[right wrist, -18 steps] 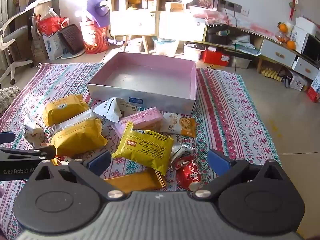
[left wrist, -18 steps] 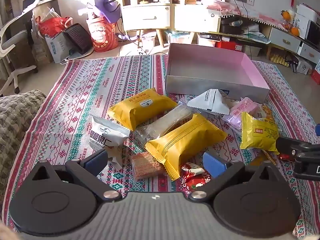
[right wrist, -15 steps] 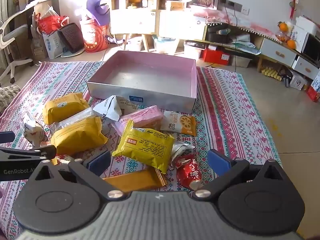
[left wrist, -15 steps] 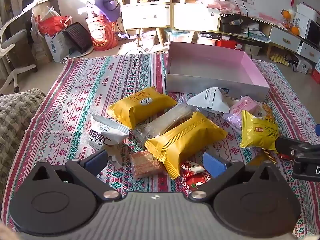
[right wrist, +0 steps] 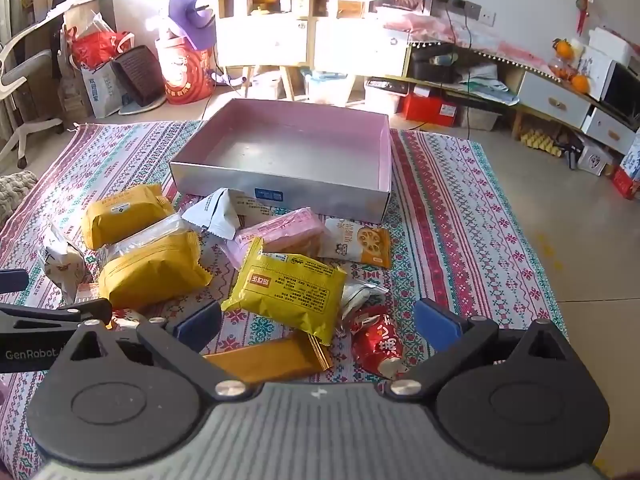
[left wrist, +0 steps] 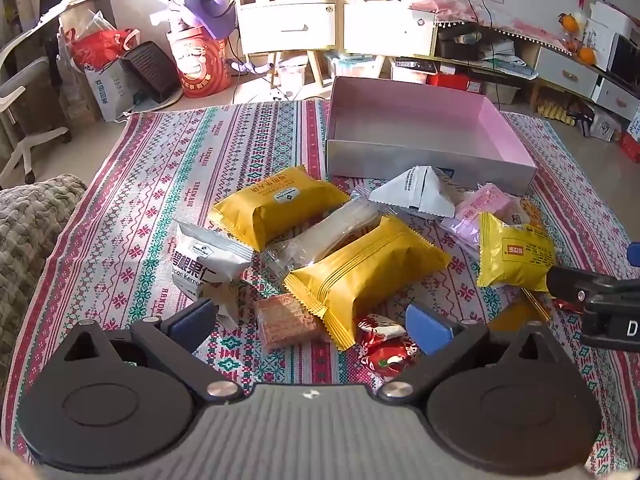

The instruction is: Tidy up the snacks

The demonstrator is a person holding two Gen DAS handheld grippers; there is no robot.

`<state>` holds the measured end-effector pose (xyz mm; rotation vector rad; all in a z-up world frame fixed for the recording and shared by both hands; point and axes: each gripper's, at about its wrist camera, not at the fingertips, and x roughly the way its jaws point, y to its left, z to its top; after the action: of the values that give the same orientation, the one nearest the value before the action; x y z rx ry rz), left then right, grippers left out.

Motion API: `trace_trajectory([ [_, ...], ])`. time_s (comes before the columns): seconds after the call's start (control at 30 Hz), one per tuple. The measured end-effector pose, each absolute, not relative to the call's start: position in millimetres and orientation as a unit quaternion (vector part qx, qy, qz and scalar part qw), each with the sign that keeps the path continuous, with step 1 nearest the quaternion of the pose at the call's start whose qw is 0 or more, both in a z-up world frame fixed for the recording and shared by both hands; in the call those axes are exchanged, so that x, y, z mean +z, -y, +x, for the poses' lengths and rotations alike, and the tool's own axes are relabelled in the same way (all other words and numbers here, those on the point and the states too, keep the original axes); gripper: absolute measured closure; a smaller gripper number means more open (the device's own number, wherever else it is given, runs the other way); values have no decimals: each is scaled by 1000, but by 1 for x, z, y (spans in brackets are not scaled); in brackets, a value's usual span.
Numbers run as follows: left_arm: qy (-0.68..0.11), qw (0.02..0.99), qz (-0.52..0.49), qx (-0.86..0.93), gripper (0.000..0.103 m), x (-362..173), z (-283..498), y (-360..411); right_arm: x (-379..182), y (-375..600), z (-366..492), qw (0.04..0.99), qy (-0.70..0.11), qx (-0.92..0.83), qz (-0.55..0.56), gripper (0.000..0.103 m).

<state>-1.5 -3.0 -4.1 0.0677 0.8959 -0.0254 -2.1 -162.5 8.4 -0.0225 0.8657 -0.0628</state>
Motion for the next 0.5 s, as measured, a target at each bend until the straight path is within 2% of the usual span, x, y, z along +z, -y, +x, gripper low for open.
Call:
trace_trajectory([
  [0.5, -439, 898, 32, -16, 0, -6, -2, 3, 8, 162, -1, 906, -421, -30, -11, 0],
])
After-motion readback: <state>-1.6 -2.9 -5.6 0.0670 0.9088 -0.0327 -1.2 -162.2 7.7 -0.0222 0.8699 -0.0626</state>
